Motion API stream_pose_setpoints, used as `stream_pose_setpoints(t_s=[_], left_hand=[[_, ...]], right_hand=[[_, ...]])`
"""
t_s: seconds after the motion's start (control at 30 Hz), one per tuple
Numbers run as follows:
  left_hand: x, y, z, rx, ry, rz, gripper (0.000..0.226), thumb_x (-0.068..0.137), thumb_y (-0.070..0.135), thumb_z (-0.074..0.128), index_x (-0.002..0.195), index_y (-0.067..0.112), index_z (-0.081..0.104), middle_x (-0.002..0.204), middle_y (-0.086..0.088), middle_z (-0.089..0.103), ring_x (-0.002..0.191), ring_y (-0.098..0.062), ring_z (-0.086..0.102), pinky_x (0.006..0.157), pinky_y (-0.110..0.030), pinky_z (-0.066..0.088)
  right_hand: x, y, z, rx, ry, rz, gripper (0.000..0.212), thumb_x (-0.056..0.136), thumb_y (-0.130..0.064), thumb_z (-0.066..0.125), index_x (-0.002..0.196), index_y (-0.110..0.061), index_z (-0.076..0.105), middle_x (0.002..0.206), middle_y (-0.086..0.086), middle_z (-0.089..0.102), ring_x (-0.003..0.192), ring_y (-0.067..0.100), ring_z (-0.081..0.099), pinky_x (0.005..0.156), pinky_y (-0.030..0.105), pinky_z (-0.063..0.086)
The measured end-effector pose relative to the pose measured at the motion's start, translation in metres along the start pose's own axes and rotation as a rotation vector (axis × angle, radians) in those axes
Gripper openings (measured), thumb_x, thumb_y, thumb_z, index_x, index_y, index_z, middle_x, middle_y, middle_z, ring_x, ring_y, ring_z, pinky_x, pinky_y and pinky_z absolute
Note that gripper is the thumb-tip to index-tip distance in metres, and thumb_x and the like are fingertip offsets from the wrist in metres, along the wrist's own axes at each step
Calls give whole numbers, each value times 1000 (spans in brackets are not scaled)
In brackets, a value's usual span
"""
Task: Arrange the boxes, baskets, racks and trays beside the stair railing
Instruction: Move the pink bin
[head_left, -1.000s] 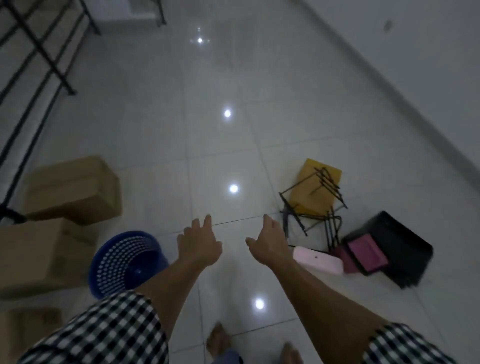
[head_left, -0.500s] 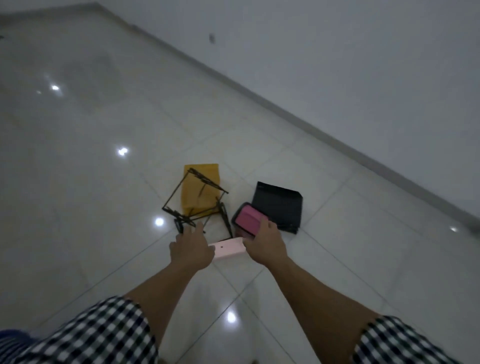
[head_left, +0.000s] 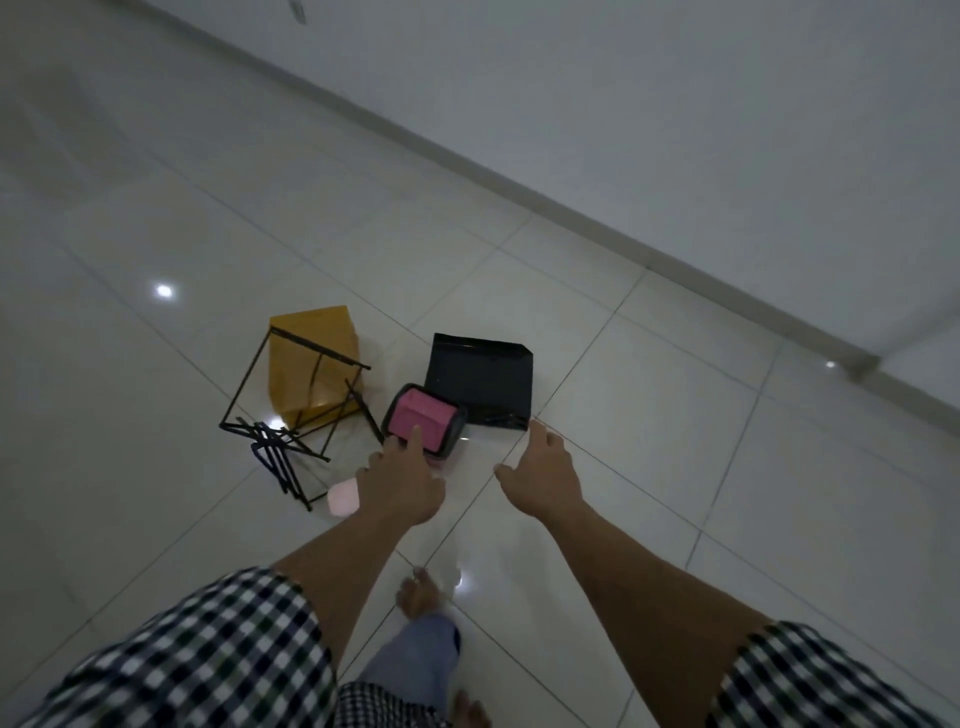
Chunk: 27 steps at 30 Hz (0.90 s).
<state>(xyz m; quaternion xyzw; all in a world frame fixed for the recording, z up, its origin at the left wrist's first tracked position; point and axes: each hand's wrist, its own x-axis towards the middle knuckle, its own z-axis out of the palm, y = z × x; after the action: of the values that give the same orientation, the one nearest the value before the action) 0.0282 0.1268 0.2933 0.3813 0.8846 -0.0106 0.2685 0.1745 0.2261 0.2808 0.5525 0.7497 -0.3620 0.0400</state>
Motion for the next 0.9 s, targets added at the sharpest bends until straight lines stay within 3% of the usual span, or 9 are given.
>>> stream_pose_setpoints(t_s=[0.37, 0.5, 0.63, 0.9], left_hand=[[125, 10, 18, -93, -109, -92, 82, 91, 46, 57, 155, 21, 11, 152, -12, 29, 135, -34, 36, 109, -49, 34], [170, 5, 34, -203, -125, -158, 83, 89, 47, 58, 155, 23, 13, 149, -12, 33, 130, -33, 42, 104, -48, 39], [231, -4, 73, -445, -121, -328, 80, 86, 47, 57, 153, 23, 20, 136, -14, 47, 118, -32, 51, 98, -47, 45], [366, -23, 178, -865, -54, -696, 77, 97, 48, 49, 156, 15, 13, 149, -18, 37, 133, -33, 41, 110, -42, 34]], right_hand=[[133, -8, 5, -78, -144, 34, 85, 91, -41, 63, 156, -14, 15, 158, 14, 25, 141, 34, 32, 113, 47, 35], [189, -20, 21, -78, -222, -15, 83, 90, -39, 64, 155, -15, 18, 156, 14, 27, 138, 33, 36, 111, 48, 37], [266, -21, 64, -87, -327, -60, 81, 90, -38, 64, 155, -15, 20, 153, 14, 30, 137, 33, 37, 111, 48, 38], [423, 5, 181, -160, -456, -126, 71, 89, -43, 61, 147, -13, 33, 140, 14, 43, 127, 34, 45, 103, 47, 43]])
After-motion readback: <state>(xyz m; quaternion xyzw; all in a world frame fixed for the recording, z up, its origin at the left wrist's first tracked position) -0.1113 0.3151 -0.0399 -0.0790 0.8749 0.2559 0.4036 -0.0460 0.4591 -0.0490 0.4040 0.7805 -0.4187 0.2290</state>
